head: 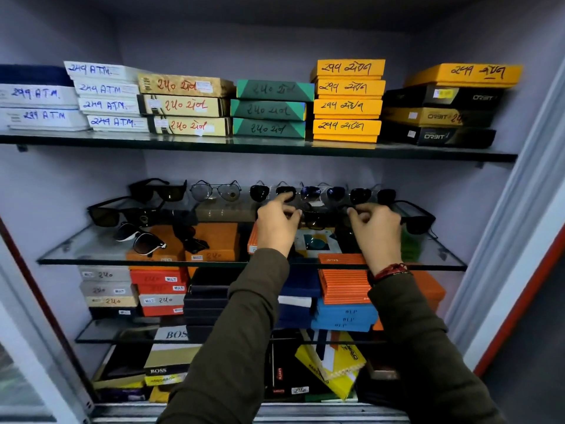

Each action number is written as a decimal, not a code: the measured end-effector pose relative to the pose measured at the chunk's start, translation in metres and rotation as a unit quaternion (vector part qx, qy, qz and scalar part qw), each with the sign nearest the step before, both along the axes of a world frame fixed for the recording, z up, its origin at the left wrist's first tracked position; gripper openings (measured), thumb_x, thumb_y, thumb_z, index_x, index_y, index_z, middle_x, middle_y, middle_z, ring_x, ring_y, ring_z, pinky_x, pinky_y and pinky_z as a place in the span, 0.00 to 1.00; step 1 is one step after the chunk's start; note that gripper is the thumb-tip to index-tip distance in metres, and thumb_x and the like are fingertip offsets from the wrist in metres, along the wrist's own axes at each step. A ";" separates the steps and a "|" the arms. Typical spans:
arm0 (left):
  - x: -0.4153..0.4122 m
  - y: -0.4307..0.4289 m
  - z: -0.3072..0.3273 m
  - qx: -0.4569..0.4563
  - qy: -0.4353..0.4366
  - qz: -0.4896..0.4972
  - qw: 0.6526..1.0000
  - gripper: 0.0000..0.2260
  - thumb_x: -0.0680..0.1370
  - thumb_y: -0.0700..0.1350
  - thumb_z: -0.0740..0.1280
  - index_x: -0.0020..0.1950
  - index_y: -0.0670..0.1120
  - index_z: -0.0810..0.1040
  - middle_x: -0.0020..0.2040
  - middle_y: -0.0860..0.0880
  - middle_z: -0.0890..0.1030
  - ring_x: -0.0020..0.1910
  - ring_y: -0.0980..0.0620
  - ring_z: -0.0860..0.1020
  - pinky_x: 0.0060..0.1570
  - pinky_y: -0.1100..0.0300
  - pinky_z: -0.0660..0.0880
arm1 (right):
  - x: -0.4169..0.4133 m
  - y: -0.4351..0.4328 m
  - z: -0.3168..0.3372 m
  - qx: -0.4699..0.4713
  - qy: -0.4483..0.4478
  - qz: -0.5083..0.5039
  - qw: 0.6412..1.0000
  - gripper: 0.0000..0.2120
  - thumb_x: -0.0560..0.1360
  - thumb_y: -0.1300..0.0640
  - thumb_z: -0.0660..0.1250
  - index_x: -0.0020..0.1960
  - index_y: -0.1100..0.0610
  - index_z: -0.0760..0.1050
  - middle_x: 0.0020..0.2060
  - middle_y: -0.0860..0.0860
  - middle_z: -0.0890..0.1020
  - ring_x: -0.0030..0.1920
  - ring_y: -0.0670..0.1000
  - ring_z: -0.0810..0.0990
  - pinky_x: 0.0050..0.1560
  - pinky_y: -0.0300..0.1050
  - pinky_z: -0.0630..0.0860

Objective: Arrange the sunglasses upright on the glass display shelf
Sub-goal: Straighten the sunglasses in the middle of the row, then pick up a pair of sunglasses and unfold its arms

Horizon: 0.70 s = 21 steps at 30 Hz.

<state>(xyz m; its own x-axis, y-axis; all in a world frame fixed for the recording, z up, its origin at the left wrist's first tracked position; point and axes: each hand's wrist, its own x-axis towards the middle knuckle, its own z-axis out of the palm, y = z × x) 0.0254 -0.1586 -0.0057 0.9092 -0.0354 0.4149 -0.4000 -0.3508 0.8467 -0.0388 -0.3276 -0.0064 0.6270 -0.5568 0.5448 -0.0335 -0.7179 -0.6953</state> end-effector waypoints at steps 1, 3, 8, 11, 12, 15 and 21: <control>-0.001 0.009 0.001 0.002 -0.014 0.003 1.000 0.19 0.79 0.39 0.70 0.70 0.45 0.78 0.53 0.45 0.86 0.51 0.52 0.81 0.56 0.61 0.76 | 0.000 0.008 0.001 0.047 -0.007 0.033 0.998 0.13 0.78 0.52 0.71 0.56 0.60 0.84 0.41 0.52 0.86 0.40 0.52 0.85 0.44 0.47 0.83; 0.000 0.029 0.002 0.017 -0.045 0.025 0.999 0.14 0.78 0.39 0.70 0.64 0.45 0.82 0.53 0.46 0.86 0.48 0.54 0.80 0.58 0.57 0.78 | 0.001 0.028 0.002 0.139 0.004 0.103 0.985 0.11 0.77 0.52 0.72 0.52 0.59 0.85 0.38 0.52 0.86 0.31 0.44 0.83 0.33 0.41 0.82; 0.013 0.096 0.006 0.043 -0.069 0.085 0.993 0.10 0.78 0.37 0.68 0.55 0.45 0.87 0.53 0.46 0.87 0.51 0.50 0.84 0.60 0.53 0.80 | 0.014 0.092 0.007 0.268 0.093 0.234 0.930 0.05 0.75 0.58 0.75 0.45 0.61 0.84 0.37 0.58 0.84 0.28 0.47 0.80 0.22 0.35 0.76; 0.024 0.140 0.011 0.068 -0.052 0.117 0.989 0.11 0.78 0.35 0.67 0.52 0.45 0.87 0.52 0.45 0.88 0.53 0.48 0.85 0.61 0.52 0.80 | 0.024 0.129 0.006 0.258 0.122 0.270 0.920 0.04 0.73 0.59 0.77 0.43 0.60 0.85 0.33 0.56 0.83 0.25 0.43 0.80 0.24 0.36 0.78; 0.027 0.154 0.012 0.081 -0.044 0.126 0.988 0.11 0.78 0.35 0.67 0.52 0.45 0.88 0.52 0.45 0.88 0.53 0.48 0.85 0.62 0.52 0.80 | 0.027 0.141 0.006 0.258 0.127 0.281 0.916 0.06 0.72 0.59 0.77 0.46 0.62 0.85 0.32 0.54 0.83 0.24 0.42 0.80 0.24 0.36 0.78; 0.042 0.191 0.016 0.140 -0.013 0.158 0.977 0.15 0.76 0.31 0.64 0.51 0.45 0.87 0.51 0.44 0.87 0.53 0.46 0.85 0.60 0.51 0.80 | 0.030 0.172 0.010 0.249 0.144 0.311 0.906 0.12 0.72 0.59 0.78 0.52 0.65 0.85 0.34 0.54 0.83 0.26 0.42 0.80 0.26 0.35 0.79; 0.050 0.219 0.028 0.336 0.056 0.082 0.937 0.22 0.75 0.31 0.66 0.69 0.42 0.78 0.62 0.37 0.82 0.63 0.38 0.80 0.64 0.45 0.77 | 0.042 0.220 0.015 0.146 0.179 0.323 0.918 0.11 0.70 0.55 0.80 0.48 0.61 0.87 0.40 0.57 0.87 0.33 0.47 0.84 0.29 0.35 0.81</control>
